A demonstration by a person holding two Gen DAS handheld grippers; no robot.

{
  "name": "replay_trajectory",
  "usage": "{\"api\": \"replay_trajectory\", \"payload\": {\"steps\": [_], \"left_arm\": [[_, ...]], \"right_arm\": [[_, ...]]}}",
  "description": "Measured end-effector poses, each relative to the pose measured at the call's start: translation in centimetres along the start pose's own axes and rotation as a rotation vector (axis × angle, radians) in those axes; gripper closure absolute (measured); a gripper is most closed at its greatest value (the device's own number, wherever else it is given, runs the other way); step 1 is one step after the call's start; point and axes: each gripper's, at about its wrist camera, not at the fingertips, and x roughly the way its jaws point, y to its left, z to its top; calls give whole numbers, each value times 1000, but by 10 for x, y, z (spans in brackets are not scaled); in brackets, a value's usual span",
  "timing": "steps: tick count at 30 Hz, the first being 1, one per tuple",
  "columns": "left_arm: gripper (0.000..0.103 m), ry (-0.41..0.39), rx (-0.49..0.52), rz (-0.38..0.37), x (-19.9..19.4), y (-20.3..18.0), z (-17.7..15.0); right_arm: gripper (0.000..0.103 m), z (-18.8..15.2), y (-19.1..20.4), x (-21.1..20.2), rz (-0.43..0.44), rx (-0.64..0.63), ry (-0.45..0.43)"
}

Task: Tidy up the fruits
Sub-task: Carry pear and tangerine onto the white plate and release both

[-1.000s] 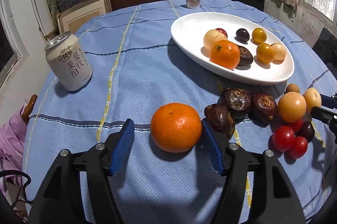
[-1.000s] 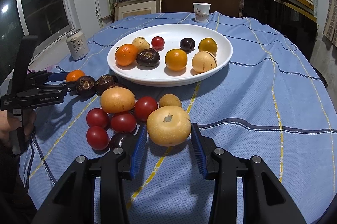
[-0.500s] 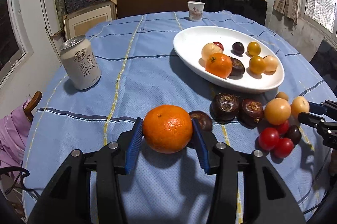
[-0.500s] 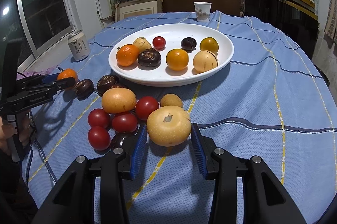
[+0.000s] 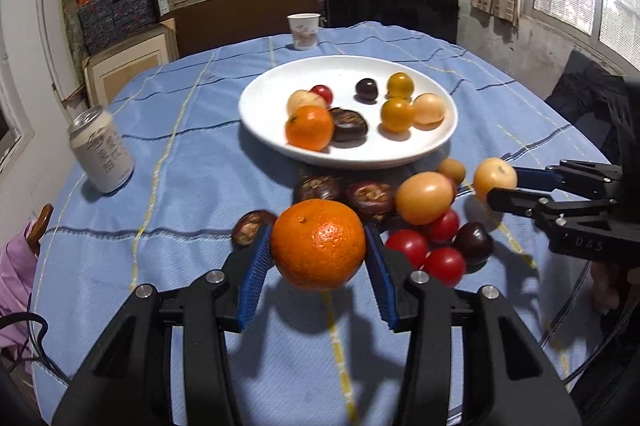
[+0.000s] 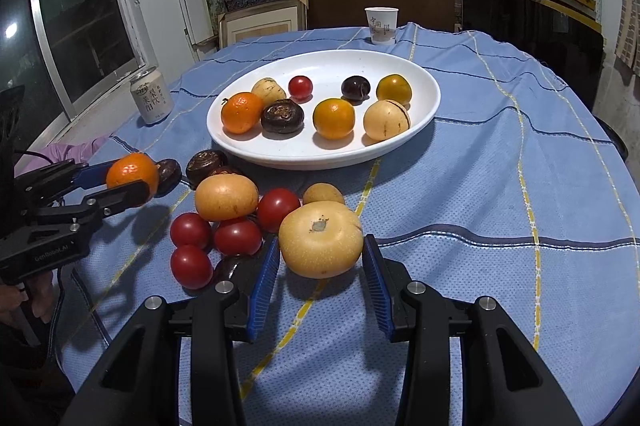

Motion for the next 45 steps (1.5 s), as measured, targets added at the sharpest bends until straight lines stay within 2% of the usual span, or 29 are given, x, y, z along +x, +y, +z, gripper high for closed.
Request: {"api": "replay_trajectory", "payload": {"steps": [4,9,13,15,21,28,30,36,45], "left_arm": [[57,-13,24,-30,8,-14,24],[57,-22,40,-65,28,-28,61],[57,5,48,-79,56,-36,85],[57,22,43,-85,68,-39,92],[57,75,45,-89,98,-41,92],[55,94,61,-80,110,-42,89],[48,97,50,-67,112,-39,88],[39,52,34,-64,98,-37,90],[38,-6,8,-63,67,-32,90]], "right_arm": [[60,18,-3,-14,-16,-20,-41],[60,68,-13,-30,-16,-31,-99],[60,107,-23,-9,26,-26,-90],[60,115,-26,8,41,-19,-69],[60,119,-18,55,62,-46,-17],[60,120,-15,77,37,-65,10],[59,120,-15,75,41,-73,6],[58,117,-16,62,20,-76,-35],[58,108,-15,31,17,-69,-76]]}}
